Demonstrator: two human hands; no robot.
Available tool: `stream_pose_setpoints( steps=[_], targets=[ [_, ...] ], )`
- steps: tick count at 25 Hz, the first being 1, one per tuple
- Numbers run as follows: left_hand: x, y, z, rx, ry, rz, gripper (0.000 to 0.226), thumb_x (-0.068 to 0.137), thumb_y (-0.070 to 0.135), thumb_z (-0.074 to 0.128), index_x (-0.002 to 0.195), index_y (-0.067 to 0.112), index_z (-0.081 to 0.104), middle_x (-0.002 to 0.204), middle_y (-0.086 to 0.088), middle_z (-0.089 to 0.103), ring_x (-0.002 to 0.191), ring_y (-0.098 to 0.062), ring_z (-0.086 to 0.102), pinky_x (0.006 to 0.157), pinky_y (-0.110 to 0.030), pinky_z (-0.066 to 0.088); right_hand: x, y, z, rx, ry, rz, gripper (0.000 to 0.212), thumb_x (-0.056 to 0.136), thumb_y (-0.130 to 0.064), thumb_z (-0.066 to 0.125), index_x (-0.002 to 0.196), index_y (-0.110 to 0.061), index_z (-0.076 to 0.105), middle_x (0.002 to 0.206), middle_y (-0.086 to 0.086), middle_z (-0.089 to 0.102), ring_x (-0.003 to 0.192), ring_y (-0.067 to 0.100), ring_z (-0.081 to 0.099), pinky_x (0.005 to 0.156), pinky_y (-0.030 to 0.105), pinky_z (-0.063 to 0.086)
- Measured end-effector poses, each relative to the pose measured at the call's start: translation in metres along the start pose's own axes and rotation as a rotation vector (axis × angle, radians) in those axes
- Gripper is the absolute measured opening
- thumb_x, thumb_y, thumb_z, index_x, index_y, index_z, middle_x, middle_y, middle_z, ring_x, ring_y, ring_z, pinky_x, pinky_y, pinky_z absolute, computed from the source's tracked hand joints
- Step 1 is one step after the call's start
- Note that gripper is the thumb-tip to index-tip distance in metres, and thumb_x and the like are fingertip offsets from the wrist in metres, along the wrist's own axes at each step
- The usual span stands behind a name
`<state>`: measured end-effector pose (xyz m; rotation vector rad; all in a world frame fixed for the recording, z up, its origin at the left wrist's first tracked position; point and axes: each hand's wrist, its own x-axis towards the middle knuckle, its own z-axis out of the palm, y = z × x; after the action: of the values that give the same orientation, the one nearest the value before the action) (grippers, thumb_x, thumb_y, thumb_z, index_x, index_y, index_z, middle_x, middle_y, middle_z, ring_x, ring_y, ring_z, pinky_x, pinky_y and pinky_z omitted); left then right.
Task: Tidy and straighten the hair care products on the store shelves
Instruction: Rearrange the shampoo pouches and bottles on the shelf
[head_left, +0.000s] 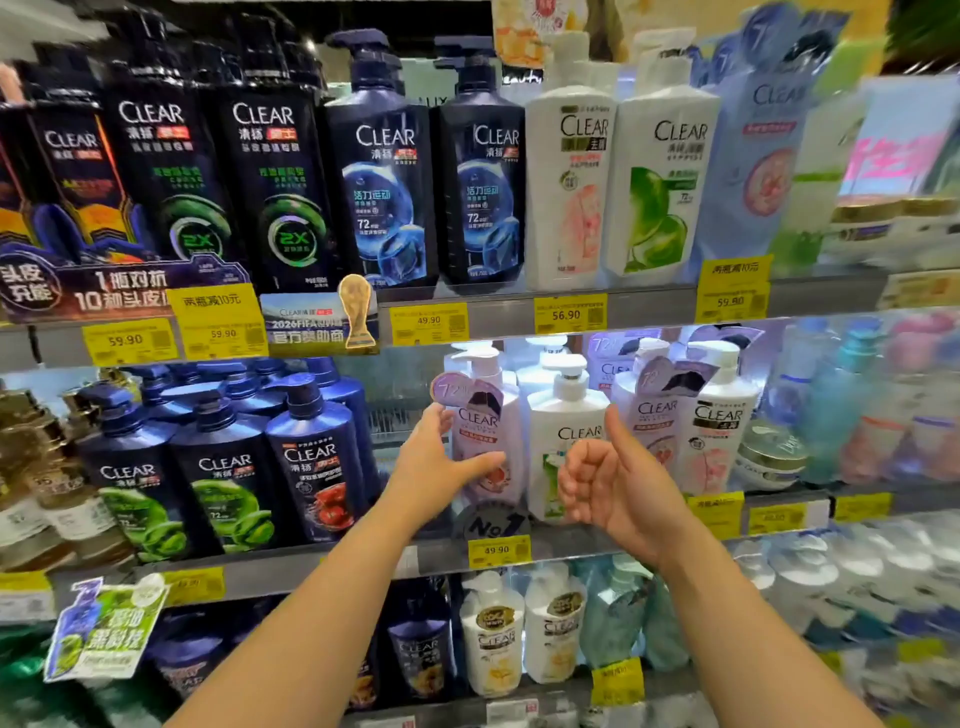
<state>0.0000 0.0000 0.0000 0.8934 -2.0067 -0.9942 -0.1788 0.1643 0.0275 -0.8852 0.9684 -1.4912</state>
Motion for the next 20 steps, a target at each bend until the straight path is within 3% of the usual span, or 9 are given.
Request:
stream_pose_setpoints(
  steps=[2,4,7,12,15,20],
  targets=[
    [0.008,0.008,0.001,0.010,-0.002,0.004,0.056,0.064,0.045,0.087,0.102,0.043,0.046,0.113,0.020,0.059,0.104,-0.001,0.058,0.078,-0.014,0.050,-0.004,-0.001,-0.005,0.014,0.041,0.000,0.068,0.089,-0.072,0.042,0.069,-0.010,0.062,0.063,0.008,0.058,0.055,0.018,0.054,0.051,0.027,0.046],
    [0.015,0.006,0.000,0.017,0.016,0.000,0.053,0.063,0.039,0.088,0.099,0.042,0.051,0.105,0.016,0.063,0.099,-0.004,0.062,0.067,-0.012,0.052,-0.007,0.002,-0.009,0.015,0.088,-0.016,0.067,0.090,-0.071,0.041,0.069,-0.010,0.062,0.063,0.007,0.059,0.055,0.018,0.055,0.051,0.027,0.046],
    [0.020,0.011,0.000,0.044,0.020,0.039,0.054,0.058,0.041,0.090,0.104,0.031,0.063,0.103,0.007,0.069,0.094,-0.007,0.066,0.076,-0.028,0.059,-0.008,0.003,-0.008,0.006,0.145,-0.013,0.066,0.090,-0.071,0.042,0.068,-0.011,0.062,0.062,0.007,0.058,0.054,0.017,0.055,0.050,0.026,0.047],
    [0.021,0.012,-0.002,0.111,-0.008,0.038,0.061,0.053,0.056,0.088,0.102,0.037,0.056,0.094,0.015,0.068,0.086,0.001,0.062,0.062,-0.014,0.049,-0.012,0.014,-0.005,-0.005,0.243,-0.020,0.064,0.089,-0.071,0.048,0.069,-0.012,0.062,0.063,0.007,0.057,0.056,0.018,0.054,0.050,0.026,0.045],
    [0.019,0.011,-0.003,0.050,-0.023,-0.023,0.064,0.045,0.061,0.086,0.095,0.035,0.057,0.089,0.015,0.070,0.082,-0.002,0.066,0.064,-0.027,0.057,-0.017,0.018,-0.004,0.001,0.281,-0.032,0.061,0.089,-0.069,0.050,0.070,-0.013,0.063,0.063,0.006,0.057,0.056,0.018,0.054,0.049,0.025,0.044],
    [0.006,0.014,0.000,-0.009,0.002,0.031,0.059,0.042,0.053,0.091,0.088,0.035,0.059,0.082,0.019,0.070,0.074,0.001,0.067,0.057,-0.022,0.056,-0.019,0.021,0.006,-0.002,0.326,-0.048,0.059,0.089,-0.068,0.050,0.069,-0.014,0.063,0.063,0.006,0.056,0.056,0.018,0.053,0.049,0.026,0.043]
  ],
)
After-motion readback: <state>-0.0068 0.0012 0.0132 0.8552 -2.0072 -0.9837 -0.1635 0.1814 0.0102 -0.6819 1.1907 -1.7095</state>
